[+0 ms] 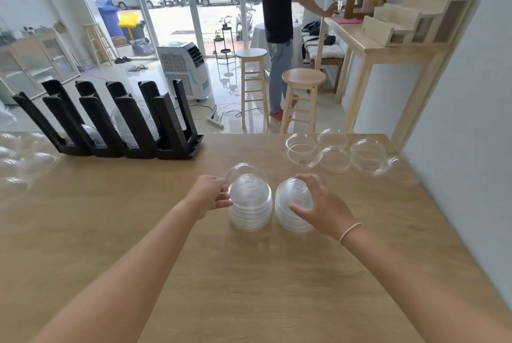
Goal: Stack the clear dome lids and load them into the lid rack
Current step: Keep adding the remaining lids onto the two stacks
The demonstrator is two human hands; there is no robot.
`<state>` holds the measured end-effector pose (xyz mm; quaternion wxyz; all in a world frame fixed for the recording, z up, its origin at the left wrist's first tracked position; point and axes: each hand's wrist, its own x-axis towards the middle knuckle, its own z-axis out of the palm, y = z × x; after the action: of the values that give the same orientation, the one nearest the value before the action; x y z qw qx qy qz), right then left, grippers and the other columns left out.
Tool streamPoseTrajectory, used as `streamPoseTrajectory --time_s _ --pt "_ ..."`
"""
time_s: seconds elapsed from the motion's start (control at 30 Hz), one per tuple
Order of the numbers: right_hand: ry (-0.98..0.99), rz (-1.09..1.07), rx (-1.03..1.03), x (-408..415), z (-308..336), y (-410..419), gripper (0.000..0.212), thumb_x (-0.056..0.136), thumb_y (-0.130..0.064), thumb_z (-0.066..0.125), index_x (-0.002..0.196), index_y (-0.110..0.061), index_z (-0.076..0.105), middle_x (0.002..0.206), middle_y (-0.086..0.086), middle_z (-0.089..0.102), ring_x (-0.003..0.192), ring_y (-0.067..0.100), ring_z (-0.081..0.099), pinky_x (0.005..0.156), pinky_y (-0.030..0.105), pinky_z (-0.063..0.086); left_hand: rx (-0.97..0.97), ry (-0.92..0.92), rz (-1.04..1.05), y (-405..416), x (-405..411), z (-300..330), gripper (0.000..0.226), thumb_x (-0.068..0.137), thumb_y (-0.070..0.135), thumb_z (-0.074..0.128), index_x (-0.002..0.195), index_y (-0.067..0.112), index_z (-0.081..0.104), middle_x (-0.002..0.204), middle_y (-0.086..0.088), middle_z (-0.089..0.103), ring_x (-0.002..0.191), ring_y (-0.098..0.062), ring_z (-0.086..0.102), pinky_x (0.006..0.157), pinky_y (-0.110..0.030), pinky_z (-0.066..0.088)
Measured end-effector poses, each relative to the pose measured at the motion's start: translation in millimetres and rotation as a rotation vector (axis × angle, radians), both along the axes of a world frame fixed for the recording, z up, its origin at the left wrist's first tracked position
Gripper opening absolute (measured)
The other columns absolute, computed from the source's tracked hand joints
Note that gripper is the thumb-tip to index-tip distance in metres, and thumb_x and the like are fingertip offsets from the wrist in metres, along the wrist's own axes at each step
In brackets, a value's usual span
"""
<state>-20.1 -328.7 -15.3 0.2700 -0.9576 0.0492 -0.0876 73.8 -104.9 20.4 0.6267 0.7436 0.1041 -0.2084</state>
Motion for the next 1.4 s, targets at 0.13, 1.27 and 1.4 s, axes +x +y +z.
streamPoseTrajectory --time_s 0.13,1.27,1.4 --pt "0.032 -0.001 -0.028 4.5 -4.6 0.6 0.068 0.077 -0.045 0.063 0.136 -0.028 0.034 0.144 0.0 0.036 0.127 0.025 0.042 0.1 0.044 0.042 0.142 -0.034 -0.024 -0.5 5.3 -9.3 0.012 0.091 0.002 0.046 0.082 0.006 0.054 0.073 -0.006 0.047 0.063 -0.017 0.048 0.043 -0.025 0.054" --pt "-0.157 -0.125 0.147 40.0 -2.7 -39.6 0.06 0.086 -0.042 0.054 0.139 -0.025 0.031 0.148 0.006 0.031 0.138 0.02 0.027 0.108 0.03 0.026 0.567 -0.827 -0.57 -39.5 42.2 3.5 0.067 0.084 0.052 0.054 0.142 0.032 0.028 0.149 0.002 0.03 0.136 -0.015 0.031 0.108 -0.034 0.028" --pt "-0.087 -0.206 0.045 55.7 -8.0 -69.7 0.057 0.088 -0.036 0.054 0.138 -0.019 0.034 0.147 0.01 0.033 0.138 0.024 0.027 0.111 0.034 0.024 0.678 -0.89 -0.709 -72.1 68.7 5.0 0.049 0.09 0.038 0.053 0.136 0.029 0.041 0.143 0.002 0.04 0.13 -0.02 0.04 0.105 -0.035 0.035"
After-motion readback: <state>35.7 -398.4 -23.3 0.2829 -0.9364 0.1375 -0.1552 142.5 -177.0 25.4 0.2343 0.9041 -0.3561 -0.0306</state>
